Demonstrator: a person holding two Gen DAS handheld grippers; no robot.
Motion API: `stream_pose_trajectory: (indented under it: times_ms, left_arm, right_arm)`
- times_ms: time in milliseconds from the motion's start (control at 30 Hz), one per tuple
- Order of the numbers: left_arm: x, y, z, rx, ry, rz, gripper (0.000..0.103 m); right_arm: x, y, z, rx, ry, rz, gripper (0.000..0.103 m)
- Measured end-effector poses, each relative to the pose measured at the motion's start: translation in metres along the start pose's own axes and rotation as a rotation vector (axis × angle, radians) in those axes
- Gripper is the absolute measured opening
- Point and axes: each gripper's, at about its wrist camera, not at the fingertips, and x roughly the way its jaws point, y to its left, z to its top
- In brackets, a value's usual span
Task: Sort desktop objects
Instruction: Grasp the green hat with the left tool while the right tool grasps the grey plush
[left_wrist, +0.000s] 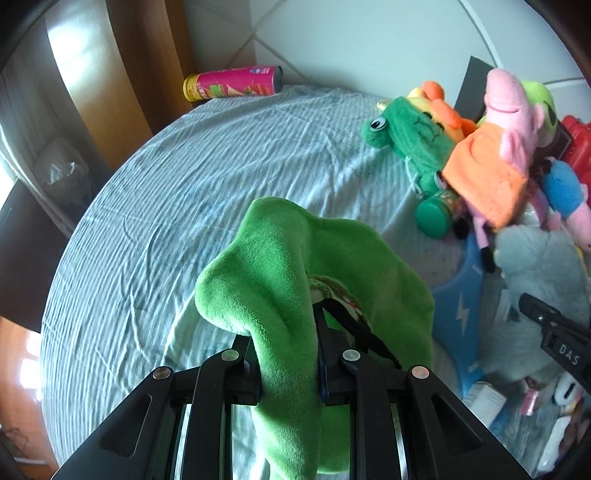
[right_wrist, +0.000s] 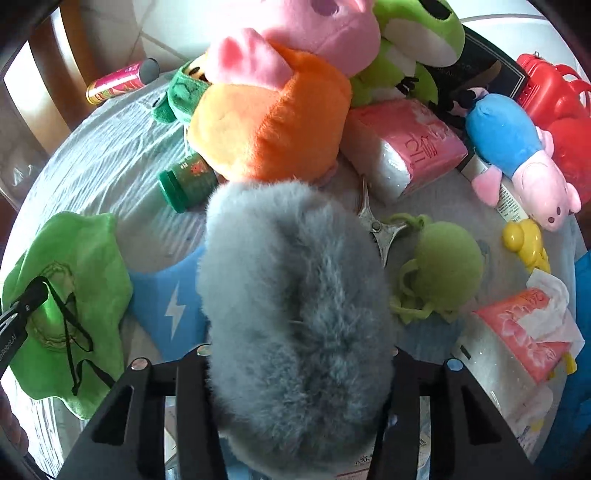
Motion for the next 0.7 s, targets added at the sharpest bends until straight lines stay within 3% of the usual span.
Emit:
stream_pose_trajectory:
  times_ms: [200,467,633,700]
  left_arm:
    - [-0.059,-0.02,-0.002,0.03,-0.099,-0.059,0.02]
    - [-0.134,-0.033,-0.013,0.067,-0.225,-0.076,0.02]
    - [-0.176,-0.046,-0.029,0.075,-0.285,-0.061,0.019]
    - [-0.186,-0.05,-0.039,0.065,-0.296,-0.05,0.019]
  right_arm:
    - [-0.051,0.01,-0.012,-0.021,-0.077,0.033,0.045]
    - [-0.13,0.014,-0.029,-0.024,-0.21,0.062,0.045]
    - [-0.181,0.012,-0.044,-0.028,-0.297,0.077,0.039]
    - [-0.19,0.007,-0.051,-0.035,-0.303,0.09,0.029]
